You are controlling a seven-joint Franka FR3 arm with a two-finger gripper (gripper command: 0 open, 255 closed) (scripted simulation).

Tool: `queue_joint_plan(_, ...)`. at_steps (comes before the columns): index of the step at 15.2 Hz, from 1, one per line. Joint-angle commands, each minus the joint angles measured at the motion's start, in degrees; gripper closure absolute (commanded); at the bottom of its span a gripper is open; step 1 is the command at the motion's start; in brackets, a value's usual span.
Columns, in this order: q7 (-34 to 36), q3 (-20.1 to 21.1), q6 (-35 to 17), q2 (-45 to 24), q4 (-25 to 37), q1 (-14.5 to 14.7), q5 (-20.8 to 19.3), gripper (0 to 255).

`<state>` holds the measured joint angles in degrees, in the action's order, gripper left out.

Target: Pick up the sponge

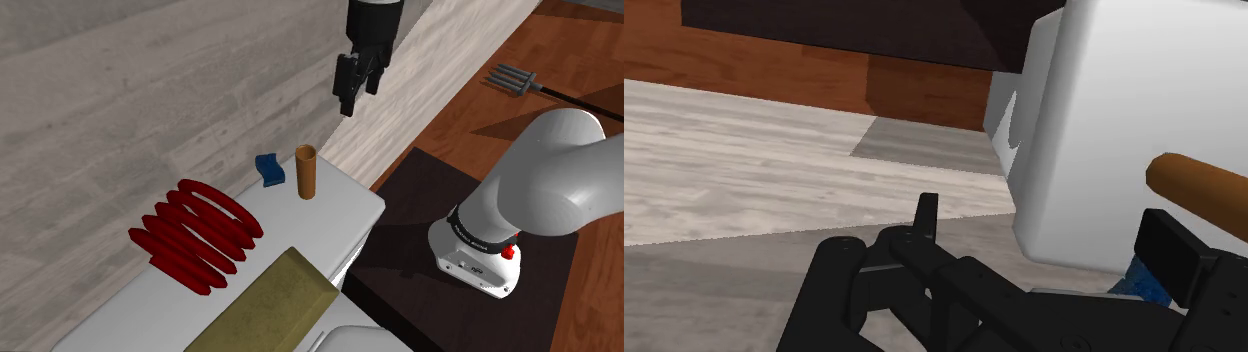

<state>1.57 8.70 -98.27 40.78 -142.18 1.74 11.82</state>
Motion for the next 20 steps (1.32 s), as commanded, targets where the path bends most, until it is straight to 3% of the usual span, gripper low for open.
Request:
queue_joint_plan(1, 3.89, 2.99, -2.74, -1.95, 0.01, 0.49, 1.5, 0)
queue_joint_plan(8, 17.21, 13.31, -12.13, -11.94, 2.96, 1.04, 4.0, 0)
queue_joint_plan(14, 30.26, 21.41, -19.5, -24.12, 8.95, 0.23, 0.88, 0)
queue_joint_plan(20, 32.39, 17.72, -24.2, -27.21, 6.78, 5.11, -1.28, 0)
